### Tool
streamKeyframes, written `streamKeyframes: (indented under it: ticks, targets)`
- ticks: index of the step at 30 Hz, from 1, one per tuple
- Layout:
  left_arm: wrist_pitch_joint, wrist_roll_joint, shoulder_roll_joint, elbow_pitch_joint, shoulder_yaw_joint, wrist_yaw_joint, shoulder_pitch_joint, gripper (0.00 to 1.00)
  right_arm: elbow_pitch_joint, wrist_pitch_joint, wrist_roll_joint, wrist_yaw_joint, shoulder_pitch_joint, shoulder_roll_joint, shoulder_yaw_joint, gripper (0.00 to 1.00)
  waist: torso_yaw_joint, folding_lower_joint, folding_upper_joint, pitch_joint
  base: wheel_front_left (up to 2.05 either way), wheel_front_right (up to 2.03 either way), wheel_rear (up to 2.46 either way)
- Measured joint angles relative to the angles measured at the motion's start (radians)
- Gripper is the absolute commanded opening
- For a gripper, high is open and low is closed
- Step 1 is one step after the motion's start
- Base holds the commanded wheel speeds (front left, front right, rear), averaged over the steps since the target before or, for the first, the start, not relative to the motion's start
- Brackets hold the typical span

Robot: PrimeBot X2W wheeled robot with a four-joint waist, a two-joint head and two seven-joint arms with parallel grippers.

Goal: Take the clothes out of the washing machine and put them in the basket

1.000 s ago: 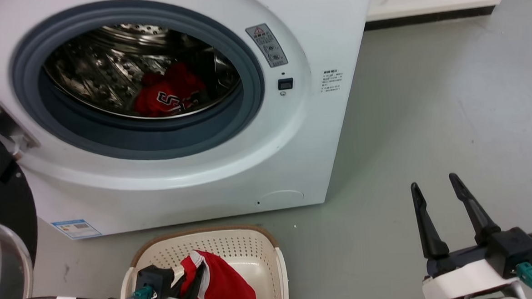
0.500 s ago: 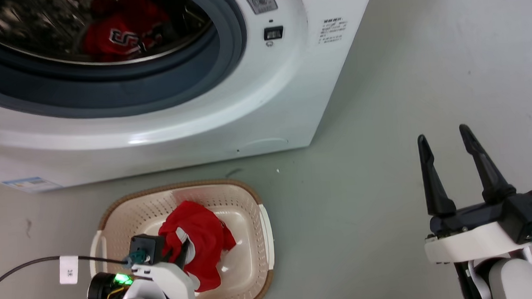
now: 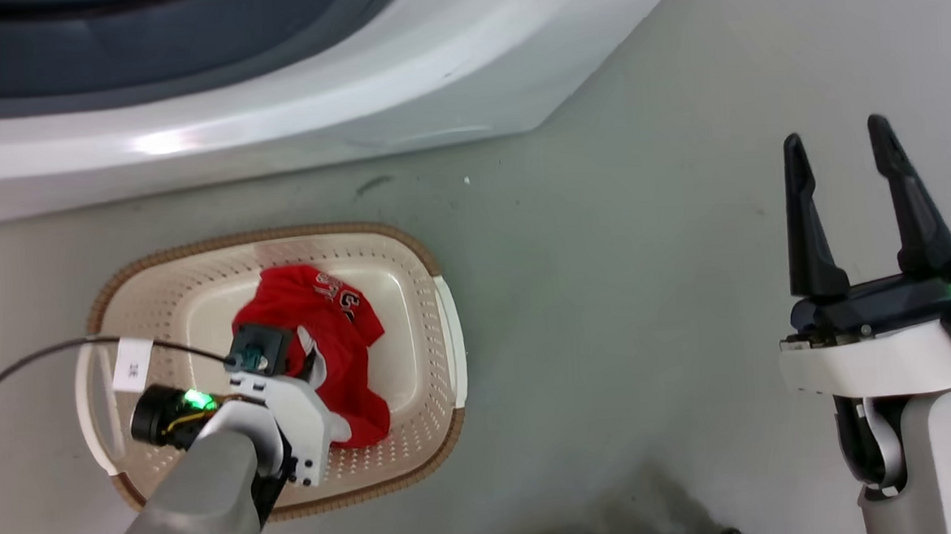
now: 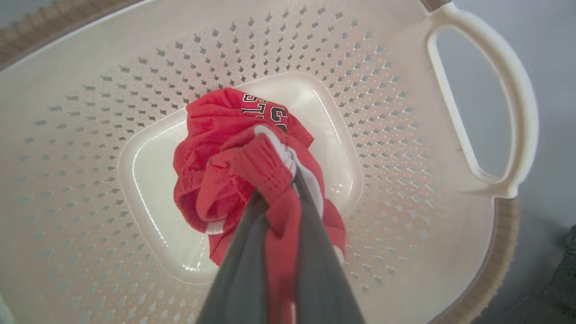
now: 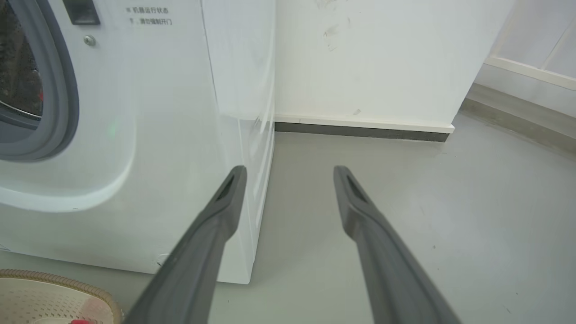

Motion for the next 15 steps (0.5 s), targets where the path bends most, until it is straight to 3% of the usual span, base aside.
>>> streamKeyframes:
  ticks: [8,15]
  targets:
    - [0.044,0.032,-0.016,0.085,-0.039,0.005,-0.112,0.00,-0.019,0.000,0.001,0.000,-0.044,0.000,-0.020,1.00,-0.001,0.0000,0.0000,0.140,0.00,0.00,0.00]
    - [0.060,0.031,-0.021,0.105,-0.042,0.023,-0.139,0.00,-0.028,0.000,0.007,0.000,-0.062,0.000,-0.023,1.00,-0.004,0.0000,0.0000,0.201,0.00,0.00,0.00]
